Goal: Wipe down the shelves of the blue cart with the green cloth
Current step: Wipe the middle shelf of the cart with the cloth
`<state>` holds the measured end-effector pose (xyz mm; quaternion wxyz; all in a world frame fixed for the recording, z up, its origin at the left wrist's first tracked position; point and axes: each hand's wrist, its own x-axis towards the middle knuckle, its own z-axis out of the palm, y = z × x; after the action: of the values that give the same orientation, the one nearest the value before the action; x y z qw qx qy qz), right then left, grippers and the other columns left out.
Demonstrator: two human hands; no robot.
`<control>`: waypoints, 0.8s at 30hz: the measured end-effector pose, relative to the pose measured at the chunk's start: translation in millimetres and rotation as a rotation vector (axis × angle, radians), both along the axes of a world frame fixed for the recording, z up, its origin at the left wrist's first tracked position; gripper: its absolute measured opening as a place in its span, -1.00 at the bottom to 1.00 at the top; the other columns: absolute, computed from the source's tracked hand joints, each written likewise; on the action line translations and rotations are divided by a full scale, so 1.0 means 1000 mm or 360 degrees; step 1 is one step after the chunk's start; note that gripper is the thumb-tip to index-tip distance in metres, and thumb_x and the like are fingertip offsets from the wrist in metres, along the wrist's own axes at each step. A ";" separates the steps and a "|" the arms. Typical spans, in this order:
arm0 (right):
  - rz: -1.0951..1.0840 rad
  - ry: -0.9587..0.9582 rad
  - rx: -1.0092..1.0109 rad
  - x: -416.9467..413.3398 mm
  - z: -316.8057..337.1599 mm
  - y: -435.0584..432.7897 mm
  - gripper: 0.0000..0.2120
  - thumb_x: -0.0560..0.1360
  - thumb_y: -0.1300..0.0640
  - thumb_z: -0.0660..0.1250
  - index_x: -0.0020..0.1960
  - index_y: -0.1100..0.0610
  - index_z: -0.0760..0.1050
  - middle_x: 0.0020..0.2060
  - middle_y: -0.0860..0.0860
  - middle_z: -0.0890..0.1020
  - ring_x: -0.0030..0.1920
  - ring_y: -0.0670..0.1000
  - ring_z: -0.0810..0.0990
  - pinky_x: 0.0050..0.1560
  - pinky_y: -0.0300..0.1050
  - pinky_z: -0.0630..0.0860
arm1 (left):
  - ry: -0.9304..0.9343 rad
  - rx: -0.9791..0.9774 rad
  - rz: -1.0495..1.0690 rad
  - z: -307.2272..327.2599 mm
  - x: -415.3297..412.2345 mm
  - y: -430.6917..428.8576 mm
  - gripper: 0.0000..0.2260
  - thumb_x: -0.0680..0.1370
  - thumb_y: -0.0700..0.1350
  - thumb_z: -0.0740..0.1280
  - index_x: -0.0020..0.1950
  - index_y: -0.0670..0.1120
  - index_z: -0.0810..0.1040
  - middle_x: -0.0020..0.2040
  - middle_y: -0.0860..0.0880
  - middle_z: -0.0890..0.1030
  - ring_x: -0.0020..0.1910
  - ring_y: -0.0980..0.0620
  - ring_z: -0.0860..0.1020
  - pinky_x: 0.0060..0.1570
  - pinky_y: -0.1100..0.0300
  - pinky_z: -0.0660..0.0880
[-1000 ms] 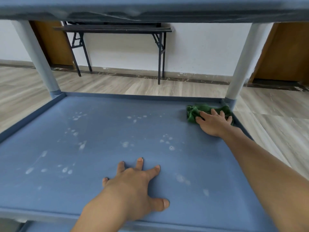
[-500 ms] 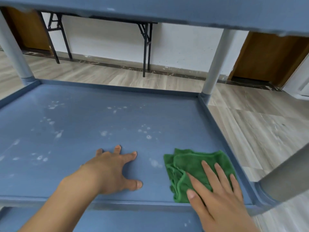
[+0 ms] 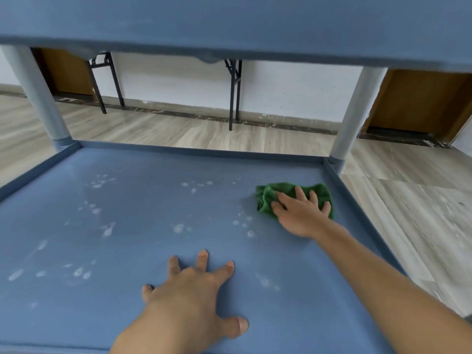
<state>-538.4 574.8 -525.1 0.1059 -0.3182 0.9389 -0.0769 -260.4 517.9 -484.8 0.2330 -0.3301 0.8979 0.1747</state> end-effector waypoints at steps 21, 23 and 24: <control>-0.0006 0.0026 -0.0036 -0.051 0.000 -0.058 -0.46 0.45 -0.32 -0.15 0.44 -0.35 0.01 0.57 -0.01 -0.02 0.54 0.22 -0.12 0.42 0.36 -0.28 | 0.0043 -0.0018 -0.0048 -0.003 0.000 -0.002 -0.13 0.34 0.48 0.30 0.50 0.44 -0.13 0.61 0.18 -0.18 0.57 -0.19 -0.19 0.38 -0.40 0.17; 0.0008 0.0006 -0.0050 -0.026 0.000 -0.036 -0.47 0.46 -0.32 -0.16 0.44 -0.34 0.02 0.57 -0.01 -0.03 0.54 0.21 -0.14 0.43 0.36 -0.28 | 0.0055 -0.0041 -0.0084 -0.004 0.001 -0.003 -0.13 0.33 0.49 0.28 0.51 0.43 -0.12 0.62 0.14 -0.14 0.56 -0.22 -0.14 0.41 -0.33 0.19; 0.0031 -0.0001 -0.0052 -0.010 0.000 -0.023 -0.47 0.47 -0.32 -0.17 0.44 -0.34 0.03 0.57 -0.01 -0.04 0.54 0.21 -0.15 0.43 0.36 -0.27 | 0.0059 -0.0046 -0.0099 -0.004 0.001 -0.004 -0.13 0.33 0.50 0.28 0.52 0.41 -0.11 0.63 0.11 -0.13 0.56 -0.24 -0.11 0.42 -0.29 0.19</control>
<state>-548.8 551.5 -525.2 0.1016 -0.3291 0.9344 -0.0914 -259.6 514.3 -488.6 0.2170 -0.3020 0.9143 0.1604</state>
